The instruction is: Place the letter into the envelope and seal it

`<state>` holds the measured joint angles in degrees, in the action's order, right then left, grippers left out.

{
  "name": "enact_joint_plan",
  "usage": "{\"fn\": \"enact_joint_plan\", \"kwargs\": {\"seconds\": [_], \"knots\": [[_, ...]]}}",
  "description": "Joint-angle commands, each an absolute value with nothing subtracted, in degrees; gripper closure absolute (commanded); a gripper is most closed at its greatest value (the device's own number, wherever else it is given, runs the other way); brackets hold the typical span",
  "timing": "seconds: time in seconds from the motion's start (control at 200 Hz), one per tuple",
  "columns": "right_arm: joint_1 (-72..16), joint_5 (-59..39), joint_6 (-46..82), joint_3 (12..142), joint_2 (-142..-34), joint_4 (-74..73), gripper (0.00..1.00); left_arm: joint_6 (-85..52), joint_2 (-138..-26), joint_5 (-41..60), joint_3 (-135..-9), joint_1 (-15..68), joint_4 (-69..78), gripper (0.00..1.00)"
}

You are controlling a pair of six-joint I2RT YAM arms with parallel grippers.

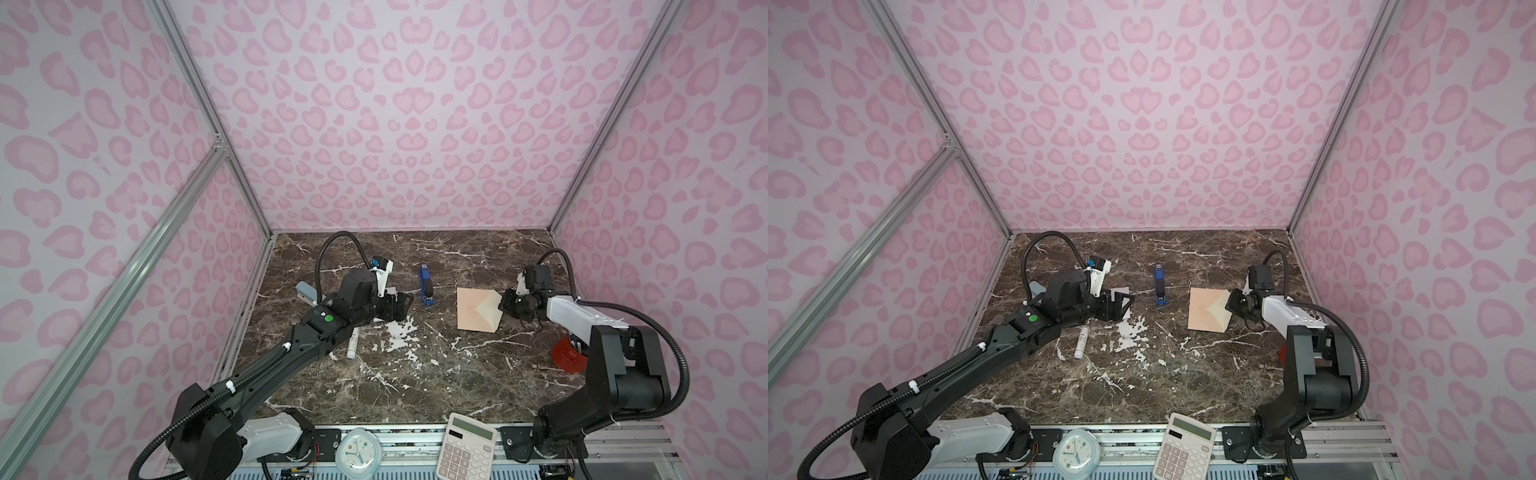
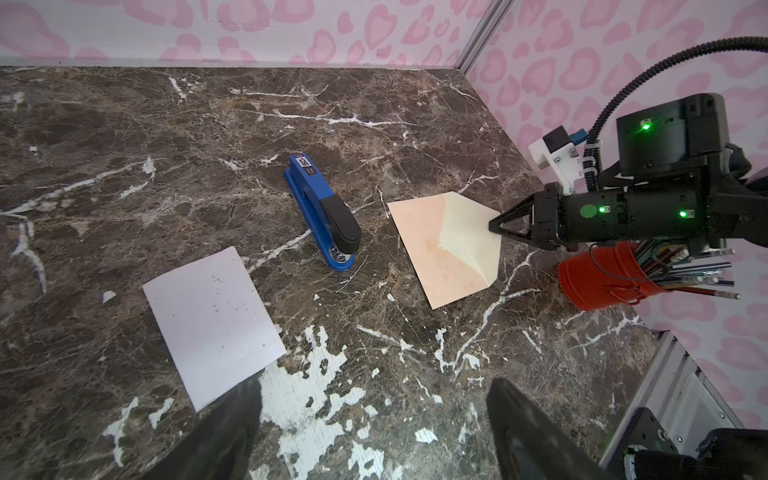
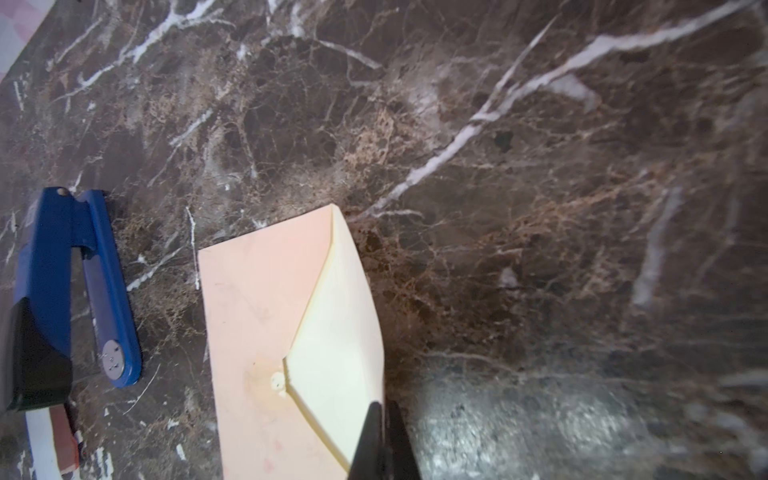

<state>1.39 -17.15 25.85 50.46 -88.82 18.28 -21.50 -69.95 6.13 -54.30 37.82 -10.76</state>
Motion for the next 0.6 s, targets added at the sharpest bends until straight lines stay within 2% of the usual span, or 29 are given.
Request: {"fn": "enact_joint_plan", "kwargs": {"seconds": [0.0, 0.225, 0.595], "knots": [[0.90, -17.34, 24.50, 51.04, -85.77, 23.05, 0.99, -22.83, -68.17, 4.94, -53.47, 37.87, -11.90, 0.13], [-5.34, -15.82, 28.38, 51.35, -75.75, 30.60, 0.99, -24.81, -62.66, 2.03, -50.70, 37.97, -14.88, 0.13], [-21.14, -10.71, 46.77, 49.73, -57.88, 35.71, 1.00, -29.12, -52.31, -4.17, -46.87, 37.95, -20.60, 0.13]]}}
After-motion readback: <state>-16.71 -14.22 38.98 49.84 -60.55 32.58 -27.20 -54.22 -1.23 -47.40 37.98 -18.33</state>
